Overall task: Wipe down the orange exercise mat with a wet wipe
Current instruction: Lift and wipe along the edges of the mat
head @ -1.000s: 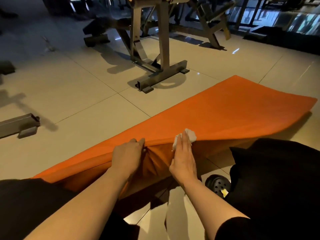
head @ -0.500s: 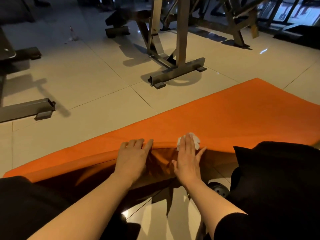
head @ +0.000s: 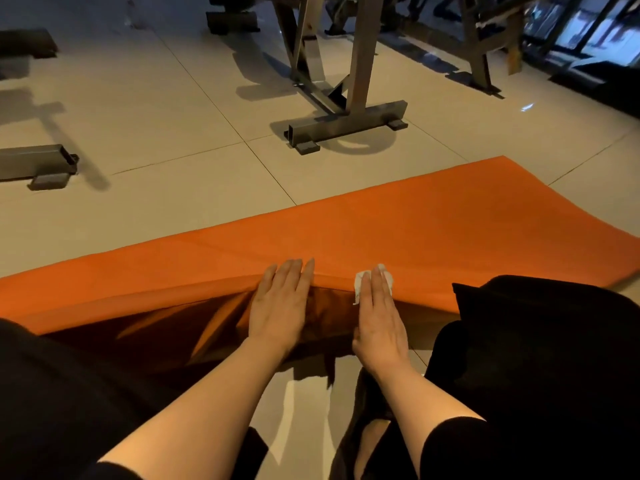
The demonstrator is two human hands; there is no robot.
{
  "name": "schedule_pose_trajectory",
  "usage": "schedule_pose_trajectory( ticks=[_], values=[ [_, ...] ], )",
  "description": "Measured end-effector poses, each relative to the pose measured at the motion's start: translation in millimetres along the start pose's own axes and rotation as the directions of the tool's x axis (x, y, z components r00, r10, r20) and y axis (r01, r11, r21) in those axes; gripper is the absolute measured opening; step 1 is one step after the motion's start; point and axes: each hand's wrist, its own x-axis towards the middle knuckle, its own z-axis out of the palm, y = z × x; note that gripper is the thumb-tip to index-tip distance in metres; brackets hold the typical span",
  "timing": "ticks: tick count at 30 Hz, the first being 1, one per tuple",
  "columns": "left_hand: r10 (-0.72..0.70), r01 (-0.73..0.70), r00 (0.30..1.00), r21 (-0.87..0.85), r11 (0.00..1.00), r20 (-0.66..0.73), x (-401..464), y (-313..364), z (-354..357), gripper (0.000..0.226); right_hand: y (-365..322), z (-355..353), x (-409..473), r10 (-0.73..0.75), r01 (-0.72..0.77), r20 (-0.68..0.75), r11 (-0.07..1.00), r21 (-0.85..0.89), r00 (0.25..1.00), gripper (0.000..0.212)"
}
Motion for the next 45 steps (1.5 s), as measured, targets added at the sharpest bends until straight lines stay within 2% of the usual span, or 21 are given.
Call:
schedule_pose_trajectory(
  ticks=[3,7,9,12,13,16,20,22,25,30,32,35,38,43,45],
  values=[
    [-0.048,0.048,0.998,0.003,0.999,-0.04,0,8,1,0.073,-12,-1,3,-0.002,0.003,-0.016,0.998,0.058,1.0,0.104],
    [-0.106,0.107,0.994,0.034,0.994,-0.025,-1,12,0,0.07,-23,1,4,-0.241,0.24,0.058,0.971,0.024,0.969,0.103],
    [-0.104,0.105,0.994,0.04,0.994,-0.021,-3,13,2,0.075,-8,-2,2,-0.198,0.201,0.045,0.978,-0.061,0.979,0.103],
    [-0.107,0.109,0.993,0.031,0.994,-0.04,-5,17,2,0.077,17,-8,4,0.075,-0.075,0.0,0.989,-0.125,0.997,0.098],
    [-0.12,0.121,0.992,0.03,0.992,-0.039,-6,19,1,0.076,21,-10,8,0.119,-0.12,-0.01,0.983,-0.136,0.993,0.092],
    [-0.154,0.154,0.988,0.033,0.988,-0.019,-10,33,-7,0.079,24,-10,17,0.066,-0.068,-0.021,0.991,-0.111,0.998,0.067],
    [0.012,-0.011,0.999,0.019,1.0,-0.03,-7,58,-7,0.074,17,-2,30,-0.016,0.007,-0.159,0.998,-0.058,0.987,0.054],
    [0.032,-0.03,0.994,0.014,0.999,-0.106,4,58,-3,0.063,14,-2,43,-0.019,0.017,-0.261,1.0,-0.007,0.965,0.056],
    [-0.01,0.015,0.976,0.018,1.0,-0.218,22,43,-5,0.05,6,-8,63,-0.09,0.108,-0.364,0.994,0.029,0.927,0.061],
    [-0.164,0.165,0.977,-0.005,0.986,-0.14,38,27,-19,0.049,-16,-20,74,-0.154,0.267,-0.46,0.944,0.192,0.875,0.072],
    [-0.211,0.21,0.968,-0.019,0.977,-0.137,41,24,-22,0.047,-26,-21,68,-0.228,0.348,-0.463,0.918,0.191,0.856,0.077],
    [-0.254,0.249,0.957,-0.051,0.967,-0.14,46,16,-26,0.047,-31,-16,61,-0.35,0.417,-0.34,0.897,0.146,0.873,0.09],
    [-0.283,0.274,0.946,-0.077,0.959,-0.157,56,7,-28,0.042,-23,-14,65,-0.36,0.394,-0.282,0.916,0.073,0.889,0.095],
    [-0.34,0.33,0.931,-0.089,0.94,-0.13,75,-12,-22,0.038,-18,-19,80,-0.14,0.178,-0.312,0.979,0.096,0.94,0.094],
    [-0.358,0.346,0.925,-0.103,0.932,-0.128,76,-14,-20,0.034,-32,-21,84,-0.169,0.206,-0.244,0.969,0.137,0.955,0.094]
  ],
)
